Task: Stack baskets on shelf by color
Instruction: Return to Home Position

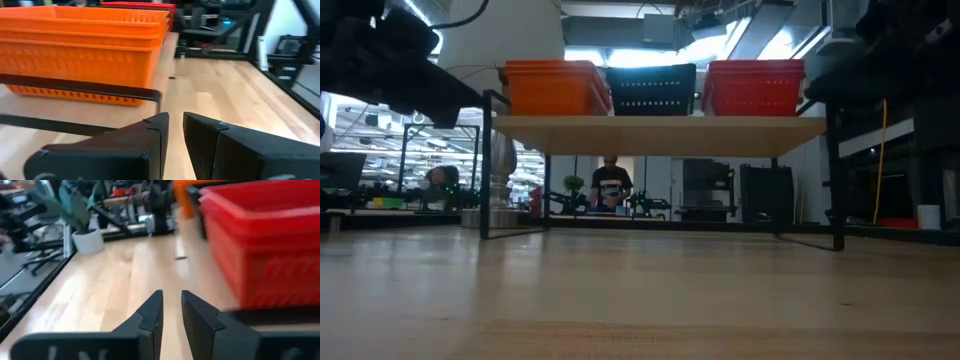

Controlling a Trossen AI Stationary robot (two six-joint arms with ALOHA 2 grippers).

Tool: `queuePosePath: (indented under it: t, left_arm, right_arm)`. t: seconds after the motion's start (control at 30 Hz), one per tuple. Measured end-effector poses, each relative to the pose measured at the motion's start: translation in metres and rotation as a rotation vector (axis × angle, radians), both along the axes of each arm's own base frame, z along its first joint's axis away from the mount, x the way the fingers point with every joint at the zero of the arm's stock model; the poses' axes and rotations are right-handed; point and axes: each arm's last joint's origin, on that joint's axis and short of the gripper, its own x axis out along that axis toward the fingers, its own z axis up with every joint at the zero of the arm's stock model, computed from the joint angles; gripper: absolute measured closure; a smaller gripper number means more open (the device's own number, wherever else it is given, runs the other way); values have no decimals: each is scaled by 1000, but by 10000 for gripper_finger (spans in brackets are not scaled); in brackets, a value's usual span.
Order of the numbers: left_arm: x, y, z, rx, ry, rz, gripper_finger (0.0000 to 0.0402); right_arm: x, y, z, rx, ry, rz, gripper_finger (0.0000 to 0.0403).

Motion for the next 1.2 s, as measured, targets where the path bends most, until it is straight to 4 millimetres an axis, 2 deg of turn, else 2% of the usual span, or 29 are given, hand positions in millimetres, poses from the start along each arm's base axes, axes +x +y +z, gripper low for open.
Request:
queuePosePath:
  t: [0.17,0.43,0.8,1.2]
  left_arm:
    - [0,1,0,8,2,38,351]
    - [0,2,0,6,3,58,351]
    - [0,2,0,7,3,58,351]
    - [0,2,0,7,3,58,351]
  right_arm:
    - [0,5,-1,0,13,167,331]
    - [-1,9,4,-3,-28,307,331]
    - [-1,0,-7,-91,73,47,331]
    - [-3,-4,-11,-184,116,-90,331]
